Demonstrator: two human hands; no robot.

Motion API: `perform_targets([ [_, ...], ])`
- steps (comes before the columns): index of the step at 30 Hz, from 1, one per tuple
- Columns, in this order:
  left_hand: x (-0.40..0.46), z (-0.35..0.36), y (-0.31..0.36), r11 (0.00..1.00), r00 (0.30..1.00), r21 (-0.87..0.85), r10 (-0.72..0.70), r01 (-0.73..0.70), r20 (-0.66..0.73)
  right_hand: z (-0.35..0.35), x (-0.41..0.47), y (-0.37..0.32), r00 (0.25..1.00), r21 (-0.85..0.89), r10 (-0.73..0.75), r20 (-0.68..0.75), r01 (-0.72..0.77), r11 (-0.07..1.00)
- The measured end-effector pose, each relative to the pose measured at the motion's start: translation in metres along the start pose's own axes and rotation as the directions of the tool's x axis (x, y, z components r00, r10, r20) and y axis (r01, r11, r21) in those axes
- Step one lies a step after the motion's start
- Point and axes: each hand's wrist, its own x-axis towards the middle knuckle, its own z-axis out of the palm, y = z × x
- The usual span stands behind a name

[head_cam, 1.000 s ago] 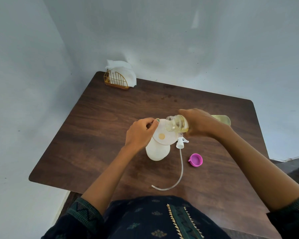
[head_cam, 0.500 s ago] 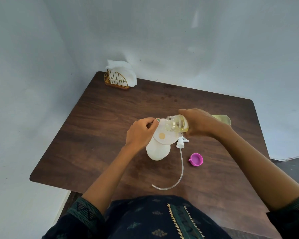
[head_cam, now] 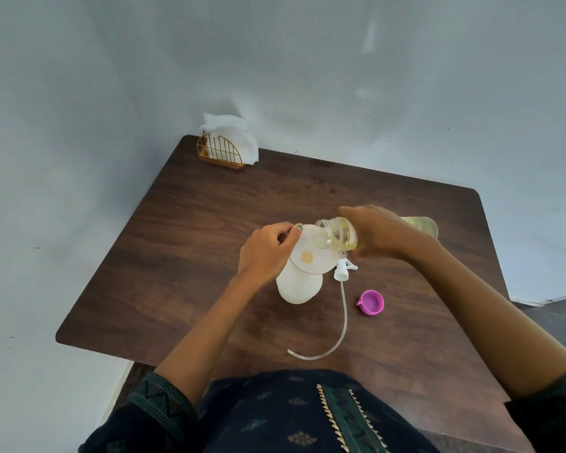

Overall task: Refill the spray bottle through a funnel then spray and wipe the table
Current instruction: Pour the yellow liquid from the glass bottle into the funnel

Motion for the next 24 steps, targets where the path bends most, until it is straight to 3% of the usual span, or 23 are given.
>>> perform_targets([
  [24,0.0007,0.0002,0.0011,1.0,1.0,0.012,0.0,0.0,0.007,0.0024,0.0022,0.0017,1.0,0.004,0.001,-0.008,-0.001,1.0],
])
